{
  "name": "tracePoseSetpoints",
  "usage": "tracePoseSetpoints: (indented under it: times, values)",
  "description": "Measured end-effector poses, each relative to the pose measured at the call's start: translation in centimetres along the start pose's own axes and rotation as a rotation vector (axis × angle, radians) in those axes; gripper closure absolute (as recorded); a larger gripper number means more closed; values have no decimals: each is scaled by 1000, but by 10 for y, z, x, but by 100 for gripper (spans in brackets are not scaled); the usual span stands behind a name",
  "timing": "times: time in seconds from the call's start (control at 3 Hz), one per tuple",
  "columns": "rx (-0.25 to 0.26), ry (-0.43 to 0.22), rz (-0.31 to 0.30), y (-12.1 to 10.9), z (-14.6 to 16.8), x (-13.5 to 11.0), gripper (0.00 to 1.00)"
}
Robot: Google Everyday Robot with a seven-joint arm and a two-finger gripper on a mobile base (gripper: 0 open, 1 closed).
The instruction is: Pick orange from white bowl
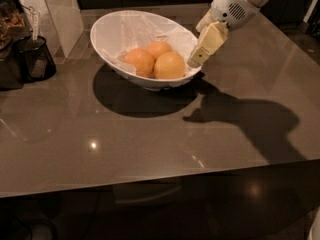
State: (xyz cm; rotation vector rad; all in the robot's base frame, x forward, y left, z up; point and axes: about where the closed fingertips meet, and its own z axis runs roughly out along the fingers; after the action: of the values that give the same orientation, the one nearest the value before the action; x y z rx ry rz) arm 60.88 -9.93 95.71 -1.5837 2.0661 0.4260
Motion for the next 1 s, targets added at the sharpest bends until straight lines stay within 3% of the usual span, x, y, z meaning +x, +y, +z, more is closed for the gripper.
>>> tracePoseSetpoints:
  times: [0.33, 0.67, 1.0]
  values:
    - [0, 0, 0, 0, 0, 0, 32]
    - [-12, -11, -4, -1, 7, -4, 15]
    - [-60, -26, -14, -17, 37, -21, 8]
